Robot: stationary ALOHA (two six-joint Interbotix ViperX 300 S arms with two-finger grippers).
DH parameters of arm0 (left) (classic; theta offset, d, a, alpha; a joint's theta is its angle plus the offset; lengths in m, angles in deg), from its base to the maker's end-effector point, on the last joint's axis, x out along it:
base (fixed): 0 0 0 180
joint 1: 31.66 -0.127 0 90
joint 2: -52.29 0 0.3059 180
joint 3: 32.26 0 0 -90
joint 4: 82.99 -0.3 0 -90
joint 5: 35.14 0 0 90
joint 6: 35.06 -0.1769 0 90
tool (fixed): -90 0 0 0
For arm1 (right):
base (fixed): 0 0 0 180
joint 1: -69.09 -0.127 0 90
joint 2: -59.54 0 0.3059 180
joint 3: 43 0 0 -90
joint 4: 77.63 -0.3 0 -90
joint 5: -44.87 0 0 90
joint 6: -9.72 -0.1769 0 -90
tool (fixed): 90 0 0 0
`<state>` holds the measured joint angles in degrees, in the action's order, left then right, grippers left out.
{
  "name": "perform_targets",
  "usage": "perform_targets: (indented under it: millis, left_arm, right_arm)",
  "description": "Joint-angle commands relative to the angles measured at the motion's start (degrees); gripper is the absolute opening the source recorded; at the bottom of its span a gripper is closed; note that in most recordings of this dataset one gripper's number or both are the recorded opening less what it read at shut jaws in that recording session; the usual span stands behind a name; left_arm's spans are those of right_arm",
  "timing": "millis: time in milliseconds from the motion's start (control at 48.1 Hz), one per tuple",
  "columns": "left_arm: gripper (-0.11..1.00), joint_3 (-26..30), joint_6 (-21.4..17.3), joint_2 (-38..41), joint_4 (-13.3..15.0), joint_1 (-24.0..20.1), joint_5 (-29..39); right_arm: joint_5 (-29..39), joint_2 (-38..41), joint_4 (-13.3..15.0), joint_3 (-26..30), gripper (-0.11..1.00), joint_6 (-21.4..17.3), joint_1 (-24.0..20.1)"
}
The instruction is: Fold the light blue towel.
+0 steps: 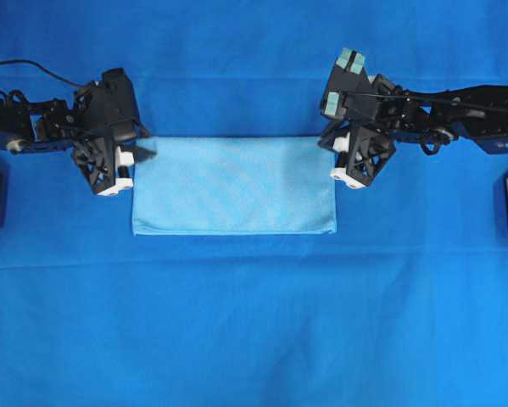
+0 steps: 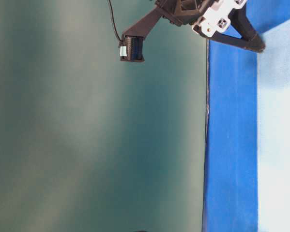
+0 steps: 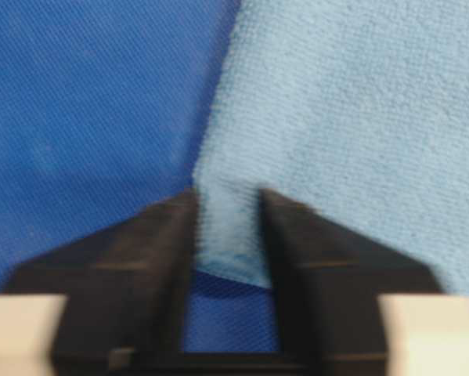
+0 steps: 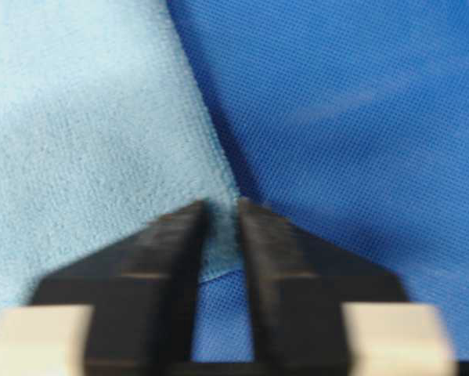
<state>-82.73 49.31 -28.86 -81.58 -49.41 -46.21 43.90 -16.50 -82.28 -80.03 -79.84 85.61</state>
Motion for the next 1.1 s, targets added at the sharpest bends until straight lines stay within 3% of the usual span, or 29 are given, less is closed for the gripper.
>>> perform_targets:
  millis: [0,42,83,291,437,686,1082]
  left_arm:
    - [0.18,0.9,-0.3,-0.3,0.0,-0.8,0.9]
    - [0.08,0.9,-0.7,-0.2,0.0,-0.8,1.1]
    - [0.02,0.9,-1.0,-0.2,0.0,-0.8,1.1]
    - [0.02,1.4,-0.8,-1.0,0.0,-0.8,2.2]
    - [0.02,3.0,-0.1,-4.7,0.0,-0.4,7.5]
    - [0.02,6.8,1.0,-15.7,0.0,1.8,18.4]
    - [0.02,8.8,1.1,-29.8,0.0,5.1,23.3]
  right_arm:
    - [-0.3,-0.6,0.4,0.8,0.08,0.1,0.2]
    - [-0.3,-0.6,0.4,0.8,0.01,0.0,0.2]
    - [-0.2,-0.6,0.4,0.7,0.01,0.0,0.2]
    - [0.1,-0.7,0.4,0.7,0.01,-0.9,0.2]
    - [2.9,-3.0,0.3,1.2,0.01,-0.9,0.2]
    - [7.6,-12.3,0.3,1.5,0.01,-0.9,0.1]
    - [14.8,-27.5,0.4,1.6,0.01,-0.8,-1.3]
